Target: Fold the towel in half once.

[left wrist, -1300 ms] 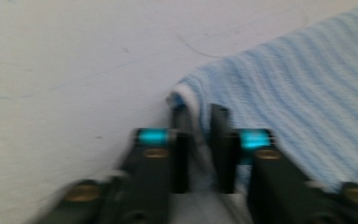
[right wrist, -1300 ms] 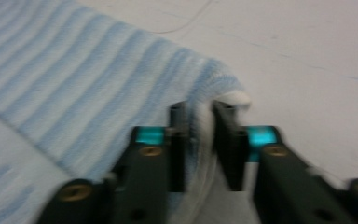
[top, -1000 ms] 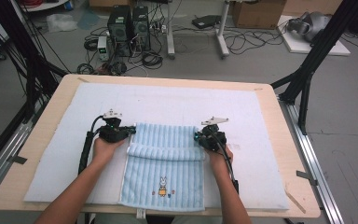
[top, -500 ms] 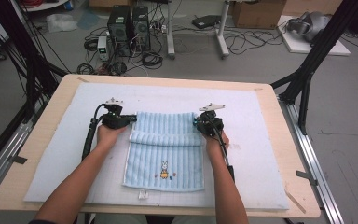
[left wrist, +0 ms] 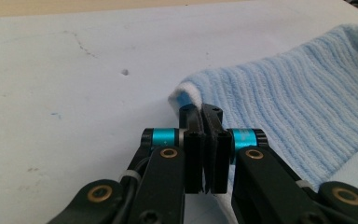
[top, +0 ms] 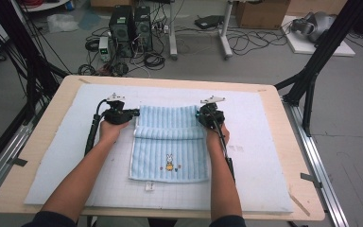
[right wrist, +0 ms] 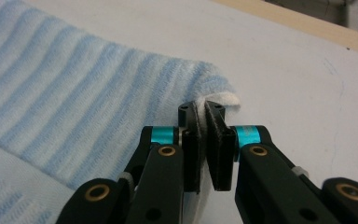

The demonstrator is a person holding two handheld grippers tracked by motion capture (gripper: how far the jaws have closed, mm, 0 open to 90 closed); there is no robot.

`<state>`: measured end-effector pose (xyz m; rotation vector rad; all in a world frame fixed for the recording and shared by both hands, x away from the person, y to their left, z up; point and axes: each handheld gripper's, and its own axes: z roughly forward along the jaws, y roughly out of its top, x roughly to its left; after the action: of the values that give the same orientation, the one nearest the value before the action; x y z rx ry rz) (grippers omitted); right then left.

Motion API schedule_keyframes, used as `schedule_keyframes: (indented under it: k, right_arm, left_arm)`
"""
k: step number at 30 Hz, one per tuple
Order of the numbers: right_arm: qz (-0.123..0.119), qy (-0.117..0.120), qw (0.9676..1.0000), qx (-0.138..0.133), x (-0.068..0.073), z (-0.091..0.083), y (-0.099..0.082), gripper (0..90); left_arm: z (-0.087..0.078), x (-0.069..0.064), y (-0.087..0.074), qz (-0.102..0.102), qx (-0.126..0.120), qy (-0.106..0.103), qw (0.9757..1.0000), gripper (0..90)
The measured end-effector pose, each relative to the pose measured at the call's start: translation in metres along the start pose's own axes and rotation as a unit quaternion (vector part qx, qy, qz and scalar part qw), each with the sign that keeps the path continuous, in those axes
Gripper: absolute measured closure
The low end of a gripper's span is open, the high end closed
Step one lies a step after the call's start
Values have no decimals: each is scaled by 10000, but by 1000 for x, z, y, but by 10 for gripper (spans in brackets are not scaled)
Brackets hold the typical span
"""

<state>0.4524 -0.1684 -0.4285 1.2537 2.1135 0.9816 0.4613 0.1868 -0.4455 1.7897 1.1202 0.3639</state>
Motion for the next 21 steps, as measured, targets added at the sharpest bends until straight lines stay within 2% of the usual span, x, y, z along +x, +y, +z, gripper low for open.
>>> schedule_keyframes:
  k: [2,4,7,9,15,18,20,21]
  right_arm:
    - [6,-22,10000,6,1,0,0,856]
    - [-6,-31,10000,80,1,1,-1,830]
    - [151,-101,9998,45,-1,-2,-1,630]
    - [243,-60,9997,14,-4,-7,-1,587]
    - [207,123,9996,-135,-6,-23,-1,564]
    - [186,288,9993,-178,-9,-31,-4,562]
    - [233,430,9986,-198,-11,-36,-7,562]
    - [203,476,9985,-201,-12,-39,-9,562]
  left_arm:
    - [-1,0,0,-11,-32,-28,10000,861]
    - [-3,1,1,-19,-118,-102,9999,798]
    - [-7,0,2,84,-177,-253,9995,700]
    - [-11,-1,3,-19,-160,-396,9991,625]
    - [-20,-11,7,2,-48,-649,9979,596]
    - [-23,-17,8,62,9,-648,9979,570]
    - [-25,-20,5,121,-117,-606,9980,564]
    - [-26,-21,3,149,-75,-583,9982,563]
